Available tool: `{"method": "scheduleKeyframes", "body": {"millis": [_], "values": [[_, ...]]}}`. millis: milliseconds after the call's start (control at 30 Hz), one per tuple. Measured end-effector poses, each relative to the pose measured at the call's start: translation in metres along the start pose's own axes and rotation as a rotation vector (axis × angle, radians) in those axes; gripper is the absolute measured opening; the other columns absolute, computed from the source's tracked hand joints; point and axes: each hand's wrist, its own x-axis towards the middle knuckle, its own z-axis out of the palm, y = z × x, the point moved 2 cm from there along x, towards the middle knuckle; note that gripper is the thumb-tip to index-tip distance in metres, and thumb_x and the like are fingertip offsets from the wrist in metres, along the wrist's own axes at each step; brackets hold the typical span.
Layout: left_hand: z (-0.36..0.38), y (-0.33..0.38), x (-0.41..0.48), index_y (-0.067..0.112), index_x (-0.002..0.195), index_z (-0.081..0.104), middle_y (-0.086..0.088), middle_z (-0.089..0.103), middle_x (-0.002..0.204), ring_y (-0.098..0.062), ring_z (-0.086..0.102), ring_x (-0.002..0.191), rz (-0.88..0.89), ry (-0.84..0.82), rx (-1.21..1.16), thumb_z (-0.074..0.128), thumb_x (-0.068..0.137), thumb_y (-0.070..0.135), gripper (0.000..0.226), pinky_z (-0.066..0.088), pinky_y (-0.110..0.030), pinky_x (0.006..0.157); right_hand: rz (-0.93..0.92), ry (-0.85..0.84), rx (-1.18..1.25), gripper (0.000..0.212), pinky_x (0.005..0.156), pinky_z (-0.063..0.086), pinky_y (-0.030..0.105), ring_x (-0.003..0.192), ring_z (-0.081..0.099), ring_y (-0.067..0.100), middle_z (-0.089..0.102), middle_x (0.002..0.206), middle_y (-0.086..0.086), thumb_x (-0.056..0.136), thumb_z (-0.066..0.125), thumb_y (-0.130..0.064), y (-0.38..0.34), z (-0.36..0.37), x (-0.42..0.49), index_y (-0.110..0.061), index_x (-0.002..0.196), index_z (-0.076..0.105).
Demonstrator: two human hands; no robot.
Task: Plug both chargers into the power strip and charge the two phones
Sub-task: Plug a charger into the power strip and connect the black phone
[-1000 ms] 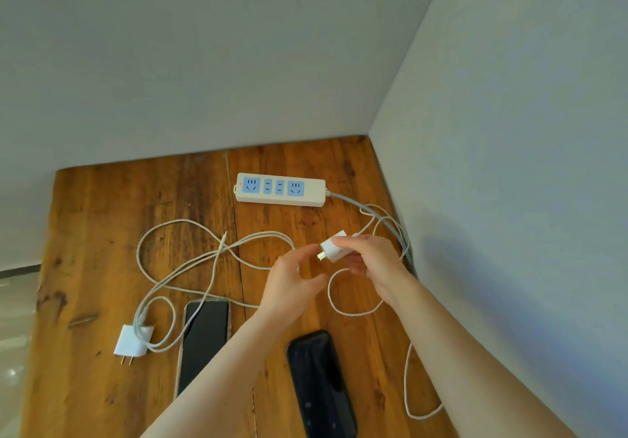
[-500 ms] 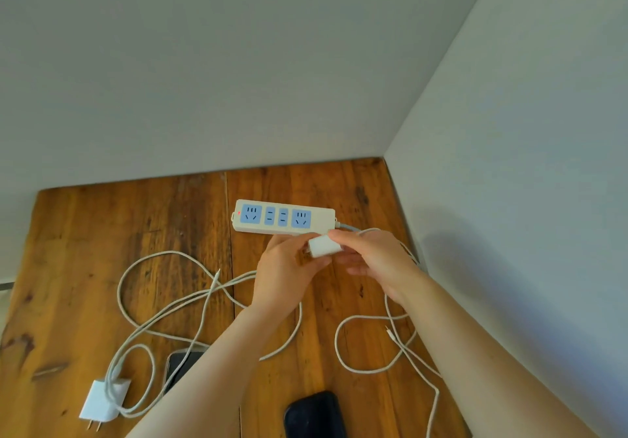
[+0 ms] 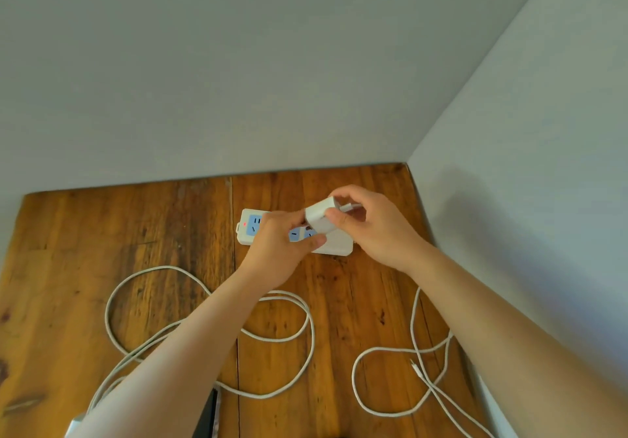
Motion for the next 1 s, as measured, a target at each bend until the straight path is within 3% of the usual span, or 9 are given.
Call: {"method": "scheduleKeyframes", "body": {"millis": [67, 133, 200, 333, 500, 667, 833, 1000], "values": [[-0.006, -0.011, 0.000, 0.031, 0.132, 0.051, 0.010, 0.048, 0.132, -0.023, 0.028, 0.135, -0.012, 0.054, 0.249, 0.070, 0.082, 0.028, 0.054, 0.021, -0.048, 0.109, 0.013, 0.019, -0.097, 0.028, 0.071, 0.047, 0.017, 0.102, 0.053, 0.010, 0.056, 0.116, -0.004, 0.092, 0.054, -0.035, 0.003, -0.003, 0.009, -0.026, 0.118, 0.053], [-0.010, -0.024, -0.002, 0.038, 0.140, 0.038, 0.008, 0.034, 0.151, -0.022, 0.008, 0.143, 0.013, 0.084, 0.512, 0.062, 0.087, 0.037, 0.058, 0.000, -0.051, 0.112, 0.044, 0.038, -0.195, 0.030, 0.072, 0.047, 0.020, 0.101, 0.053, 0.013, 0.057, 0.120, 0.003, 0.092, 0.054, -0.034, 0.009, -0.002, 0.015, -0.023, 0.120, 0.052], [-0.009, -0.032, -0.004, 0.040, 0.144, 0.030, 0.007, 0.021, 0.158, -0.023, -0.001, 0.146, 0.045, 0.077, 0.609, 0.043, 0.094, 0.046, 0.052, -0.007, -0.053, 0.113, 0.058, 0.034, -0.221, 0.032, 0.067, 0.045, 0.016, 0.099, 0.052, 0.011, 0.057, 0.123, 0.005, 0.092, 0.055, -0.032, 0.012, 0.001, 0.018, -0.021, 0.122, 0.052], [-0.005, -0.036, -0.002, 0.041, 0.146, 0.021, 0.006, 0.015, 0.160, -0.026, -0.006, 0.146, 0.052, 0.044, 0.684, 0.032, 0.096, 0.050, 0.052, -0.008, -0.056, 0.112, 0.047, 0.039, -0.218, 0.030, 0.060, 0.041, 0.010, 0.093, 0.051, 0.007, 0.060, 0.121, 0.002, 0.092, 0.056, -0.033, 0.009, 0.005, 0.024, -0.020, 0.119, 0.056], [-0.004, -0.037, 0.001, 0.039, 0.147, 0.019, 0.003, 0.016, 0.160, -0.026, -0.005, 0.147, 0.057, 0.050, 0.700, 0.037, 0.095, 0.047, 0.055, 0.000, -0.051, 0.115, 0.006, 0.031, -0.312, 0.024, 0.062, 0.051, 0.018, 0.091, 0.054, 0.010, 0.061, 0.113, 0.004, 0.089, 0.059, -0.034, 0.002, 0.007, 0.024, -0.025, 0.111, 0.058], [-0.005, -0.036, 0.002, 0.038, 0.148, 0.018, 0.003, 0.019, 0.159, -0.026, -0.004, 0.147, 0.093, 0.070, 0.736, 0.036, 0.095, 0.047, 0.056, -0.007, -0.046, 0.114, -0.051, -0.008, -0.476, 0.036, 0.060, 0.043, 0.018, 0.093, 0.056, 0.015, 0.058, 0.108, 0.006, 0.087, 0.061, -0.036, -0.008, 0.010, 0.025, -0.022, 0.121, 0.057], [-0.008, -0.038, 0.003, 0.039, 0.148, 0.016, 0.005, 0.016, 0.160, -0.026, -0.008, 0.147, 0.105, 0.031, 0.710, 0.044, 0.094, 0.045, 0.062, -0.012, -0.039, 0.109, -0.102, -0.059, -0.630, 0.031, 0.053, 0.037, 0.017, 0.091, 0.060, 0.018, 0.054, 0.092, 0.002, 0.086, 0.063, -0.034, -0.020, 0.012, 0.026, -0.019, 0.114, 0.061], [-0.007, -0.038, 0.003, 0.038, 0.148, 0.015, 0.005, 0.016, 0.159, -0.028, -0.008, 0.146, 0.114, 0.039, 0.722, 0.050, 0.093, 0.038, 0.065, -0.012, -0.041, 0.109, -0.135, -0.075, -0.706, 0.041, 0.061, 0.039, 0.021, 0.091, 0.059, 0.018, 0.061, 0.101, 0.007, 0.085, 0.065, -0.032, -0.029, 0.015, 0.025, -0.014, 0.122, 0.059]]}}
